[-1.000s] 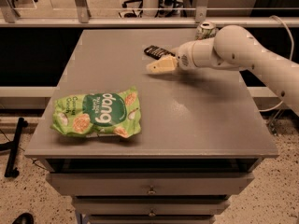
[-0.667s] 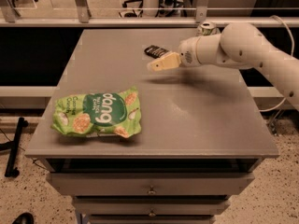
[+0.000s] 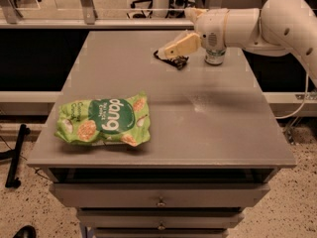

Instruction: Pick rxbar chocolate

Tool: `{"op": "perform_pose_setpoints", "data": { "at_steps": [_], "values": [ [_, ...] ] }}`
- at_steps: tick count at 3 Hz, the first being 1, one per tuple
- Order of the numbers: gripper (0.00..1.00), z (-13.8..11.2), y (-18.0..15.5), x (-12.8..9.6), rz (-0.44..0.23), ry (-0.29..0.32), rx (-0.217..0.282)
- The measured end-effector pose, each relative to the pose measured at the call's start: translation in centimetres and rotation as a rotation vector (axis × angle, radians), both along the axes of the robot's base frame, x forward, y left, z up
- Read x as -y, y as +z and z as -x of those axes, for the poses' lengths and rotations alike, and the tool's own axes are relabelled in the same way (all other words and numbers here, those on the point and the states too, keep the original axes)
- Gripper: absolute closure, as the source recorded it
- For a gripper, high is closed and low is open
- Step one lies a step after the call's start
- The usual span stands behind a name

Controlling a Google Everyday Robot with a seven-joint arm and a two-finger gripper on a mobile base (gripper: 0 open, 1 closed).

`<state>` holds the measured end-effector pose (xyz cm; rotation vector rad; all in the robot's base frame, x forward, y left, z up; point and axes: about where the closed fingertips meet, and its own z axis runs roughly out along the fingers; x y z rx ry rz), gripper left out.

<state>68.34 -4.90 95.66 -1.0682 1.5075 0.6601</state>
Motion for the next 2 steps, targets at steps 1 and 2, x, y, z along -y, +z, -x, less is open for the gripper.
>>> {"op": "perform_pose_setpoints", "data": {
  "at_steps": [1,2],
  "values": [
    [0.00,0.3,0.1,-0.5,0.017,0.052,0.034],
    [0.00,-0.3,-1.2,-0.6,0.048,0.048,0.029]
  ]
}}
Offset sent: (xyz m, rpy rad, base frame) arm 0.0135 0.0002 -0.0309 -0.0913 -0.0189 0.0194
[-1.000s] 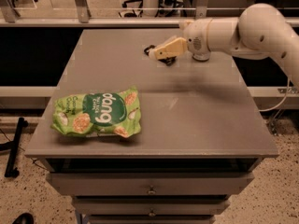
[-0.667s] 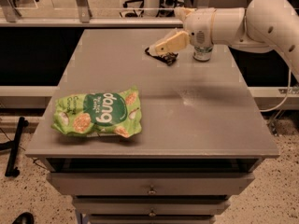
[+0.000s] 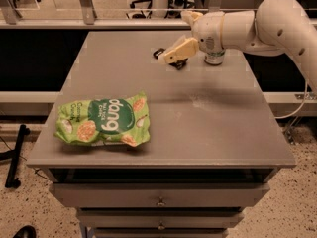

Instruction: Pick rxbar chocolate

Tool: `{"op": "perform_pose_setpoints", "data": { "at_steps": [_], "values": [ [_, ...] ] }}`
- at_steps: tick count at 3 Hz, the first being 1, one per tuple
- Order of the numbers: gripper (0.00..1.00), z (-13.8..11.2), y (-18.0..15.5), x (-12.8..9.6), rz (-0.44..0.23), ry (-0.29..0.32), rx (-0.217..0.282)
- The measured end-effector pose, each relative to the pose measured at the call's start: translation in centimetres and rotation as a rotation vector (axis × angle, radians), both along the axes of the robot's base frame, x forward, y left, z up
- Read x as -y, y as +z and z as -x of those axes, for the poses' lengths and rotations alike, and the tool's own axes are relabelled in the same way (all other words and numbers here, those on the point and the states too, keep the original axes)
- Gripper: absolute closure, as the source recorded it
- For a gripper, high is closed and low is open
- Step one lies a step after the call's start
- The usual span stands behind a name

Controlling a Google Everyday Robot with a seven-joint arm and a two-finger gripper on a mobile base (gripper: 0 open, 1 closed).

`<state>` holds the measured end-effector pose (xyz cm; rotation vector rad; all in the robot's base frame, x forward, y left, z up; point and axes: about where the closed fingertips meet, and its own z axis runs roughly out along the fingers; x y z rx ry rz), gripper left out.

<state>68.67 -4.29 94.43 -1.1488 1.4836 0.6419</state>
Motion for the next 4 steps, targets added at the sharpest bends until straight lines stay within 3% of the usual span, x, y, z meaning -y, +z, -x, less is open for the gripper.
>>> {"op": "perform_pose_setpoints", "data": {
  "at_steps": [4],
  "values": [
    [0.00,-3.2,-7.8,-0.7,0.011,-0.049,-0.154]
  ]
}}
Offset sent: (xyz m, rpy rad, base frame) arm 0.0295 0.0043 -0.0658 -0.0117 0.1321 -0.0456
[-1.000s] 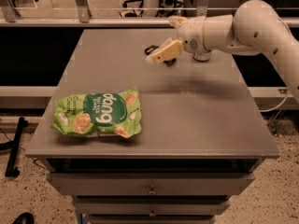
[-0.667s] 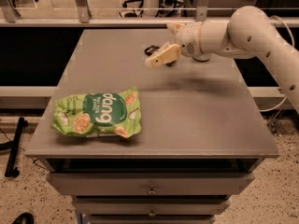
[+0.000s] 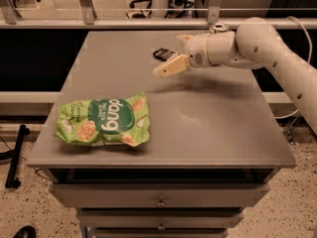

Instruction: Pick rxbar chocolate

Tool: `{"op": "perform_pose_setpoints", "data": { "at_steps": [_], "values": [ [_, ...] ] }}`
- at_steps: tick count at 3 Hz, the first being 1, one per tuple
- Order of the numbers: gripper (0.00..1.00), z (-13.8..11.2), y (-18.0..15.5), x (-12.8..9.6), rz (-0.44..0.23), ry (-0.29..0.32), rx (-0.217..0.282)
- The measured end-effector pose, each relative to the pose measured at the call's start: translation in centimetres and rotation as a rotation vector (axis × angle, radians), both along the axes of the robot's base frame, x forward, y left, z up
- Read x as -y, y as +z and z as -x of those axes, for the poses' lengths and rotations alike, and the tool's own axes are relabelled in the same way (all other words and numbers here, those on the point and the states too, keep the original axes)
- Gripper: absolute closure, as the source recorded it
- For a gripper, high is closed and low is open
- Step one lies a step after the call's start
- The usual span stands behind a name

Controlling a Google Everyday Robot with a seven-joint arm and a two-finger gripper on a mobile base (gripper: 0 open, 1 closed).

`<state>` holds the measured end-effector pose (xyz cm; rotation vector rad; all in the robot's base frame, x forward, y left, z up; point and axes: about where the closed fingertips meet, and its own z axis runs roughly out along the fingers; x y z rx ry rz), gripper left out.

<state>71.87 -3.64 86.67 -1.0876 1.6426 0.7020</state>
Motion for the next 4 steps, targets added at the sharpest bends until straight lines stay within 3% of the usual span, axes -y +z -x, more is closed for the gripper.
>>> {"op": "perform_pose_setpoints", "data": {
  "at_steps": [3,4],
  "values": [
    [0.00,-2.1,-2.5,3.2,0.011,-0.086,-0.037],
    [0.26,-2.9,-3.0,3.8,0.010,-0.103,-0.041]
  ]
}}
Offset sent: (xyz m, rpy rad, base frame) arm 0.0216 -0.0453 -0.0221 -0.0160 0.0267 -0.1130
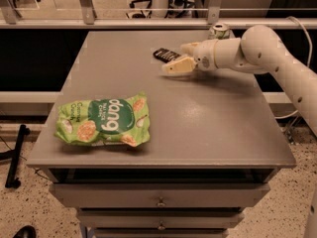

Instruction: Pick rxbar chocolate

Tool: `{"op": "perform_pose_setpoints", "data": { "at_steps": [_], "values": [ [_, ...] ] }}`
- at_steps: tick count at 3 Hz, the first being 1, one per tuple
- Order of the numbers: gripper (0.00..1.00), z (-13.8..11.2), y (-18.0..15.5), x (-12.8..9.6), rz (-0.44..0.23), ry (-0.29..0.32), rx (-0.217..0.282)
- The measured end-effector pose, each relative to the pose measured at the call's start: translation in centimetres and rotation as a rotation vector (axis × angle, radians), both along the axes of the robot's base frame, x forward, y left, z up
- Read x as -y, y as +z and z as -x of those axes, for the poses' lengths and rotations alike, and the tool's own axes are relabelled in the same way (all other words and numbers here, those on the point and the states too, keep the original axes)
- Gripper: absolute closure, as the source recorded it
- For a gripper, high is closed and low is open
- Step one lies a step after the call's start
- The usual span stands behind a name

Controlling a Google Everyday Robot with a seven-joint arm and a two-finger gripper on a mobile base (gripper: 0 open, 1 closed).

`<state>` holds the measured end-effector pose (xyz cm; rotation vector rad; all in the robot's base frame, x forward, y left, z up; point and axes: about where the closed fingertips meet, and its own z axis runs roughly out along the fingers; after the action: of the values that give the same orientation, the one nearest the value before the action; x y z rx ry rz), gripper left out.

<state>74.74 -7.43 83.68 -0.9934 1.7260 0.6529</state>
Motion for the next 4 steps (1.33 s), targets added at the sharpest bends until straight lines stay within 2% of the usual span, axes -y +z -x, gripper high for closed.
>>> {"op": "perform_pose_setpoints", "data": {
  "at_steps": [2,3,4],
  "values": [
    [0.72,-0.1,-0.7,-0.2,0.016,0.006,-0.013],
    [0.95,0.2,-0.5,-0.5,0.044,0.018,-0.009],
    [1.00,0.5,1.5,-1.6,0.070,0.054,0.025]
  ]
}}
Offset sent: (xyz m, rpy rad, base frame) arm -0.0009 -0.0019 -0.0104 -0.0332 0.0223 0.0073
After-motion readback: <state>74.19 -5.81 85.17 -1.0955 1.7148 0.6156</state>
